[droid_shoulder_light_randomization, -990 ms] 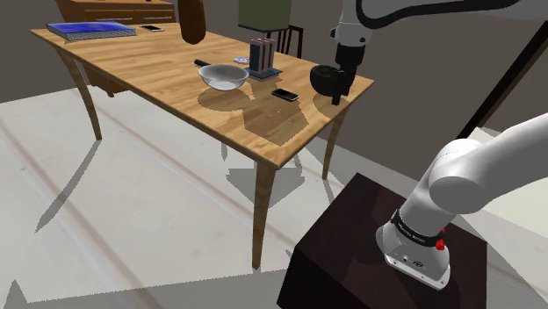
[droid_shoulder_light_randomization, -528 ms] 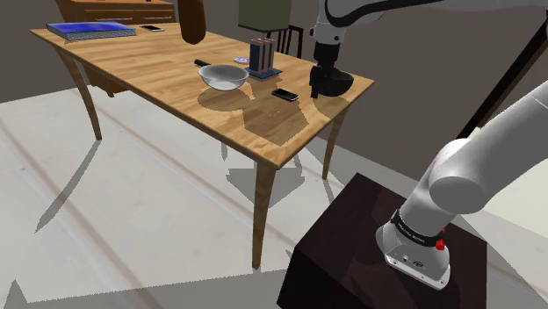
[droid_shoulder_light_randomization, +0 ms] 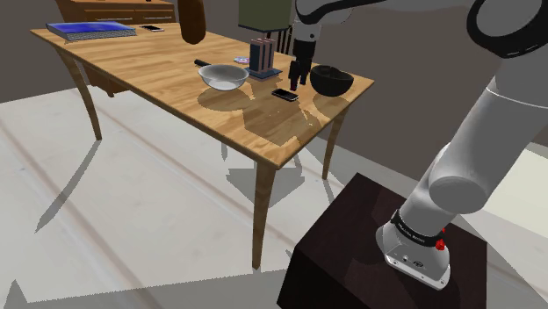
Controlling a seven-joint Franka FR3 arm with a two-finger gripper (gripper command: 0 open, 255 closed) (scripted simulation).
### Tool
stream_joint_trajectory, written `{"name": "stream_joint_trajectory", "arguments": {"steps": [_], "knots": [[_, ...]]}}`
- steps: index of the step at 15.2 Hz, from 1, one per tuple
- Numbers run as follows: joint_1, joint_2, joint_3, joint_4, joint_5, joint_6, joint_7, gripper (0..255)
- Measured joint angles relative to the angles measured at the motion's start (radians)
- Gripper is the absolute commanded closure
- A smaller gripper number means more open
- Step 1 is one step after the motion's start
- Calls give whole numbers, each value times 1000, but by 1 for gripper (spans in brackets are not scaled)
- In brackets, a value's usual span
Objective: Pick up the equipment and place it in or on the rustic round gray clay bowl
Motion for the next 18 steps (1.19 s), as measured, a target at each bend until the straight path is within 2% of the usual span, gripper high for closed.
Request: {"name": "stream_joint_trajectory", "arguments": {"steps": [4, 6, 13, 18], "knots": [[-17, 179, -4, 204, 48, -24, -50, 0], [-20, 214, -3, 239, 57, -23, -58, 0], [-18, 231, 0, 173, 63, 59, -62, 0], [-19, 234, 0, 169, 64, 67, -63, 0]]}}
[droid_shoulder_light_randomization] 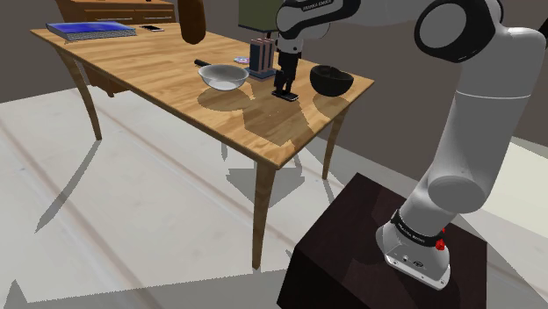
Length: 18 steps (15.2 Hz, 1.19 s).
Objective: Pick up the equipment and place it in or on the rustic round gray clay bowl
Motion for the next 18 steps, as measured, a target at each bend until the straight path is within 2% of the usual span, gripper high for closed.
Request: {"name": "stream_joint_trajectory", "arguments": {"steps": [1, 2, 12, 18], "knots": [[0, 0, 0, 0, 0, 0, 0, 0], [0, 0, 0, 0, 0, 0, 0, 255], [0, 0, 0, 1, 0, 1, 0, 255], [-1, -8, -1, 58, -3, -66, 4, 255]]}}
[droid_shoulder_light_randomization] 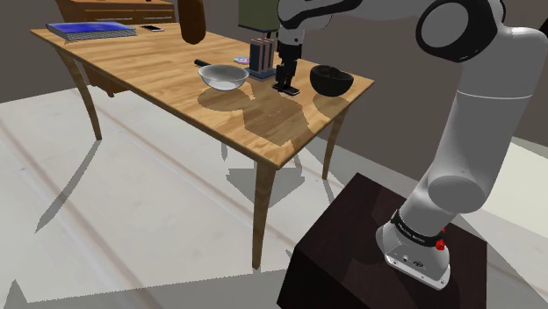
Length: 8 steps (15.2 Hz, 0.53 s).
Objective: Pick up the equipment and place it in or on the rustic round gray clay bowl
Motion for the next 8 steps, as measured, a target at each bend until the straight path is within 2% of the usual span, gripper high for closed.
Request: {"name": "stream_joint_trajectory", "arguments": {"steps": [8], "knots": [[-3, -4, -2, 101, -2, -105, 4, 255]]}}
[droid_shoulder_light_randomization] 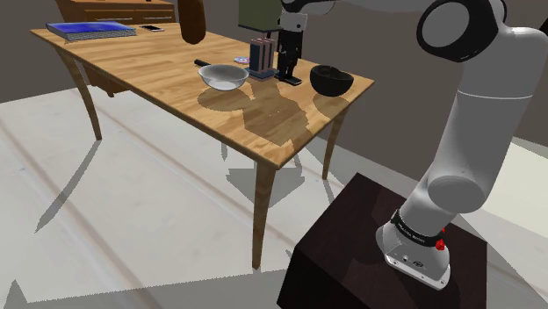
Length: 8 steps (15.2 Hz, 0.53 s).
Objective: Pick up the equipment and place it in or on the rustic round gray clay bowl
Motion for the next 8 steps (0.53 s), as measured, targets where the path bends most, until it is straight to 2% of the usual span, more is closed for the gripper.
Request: {"name": "stream_joint_trajectory", "arguments": {"steps": [8], "knots": [[-3, 13, -1, 125, 1, -112, 6, 255]]}}
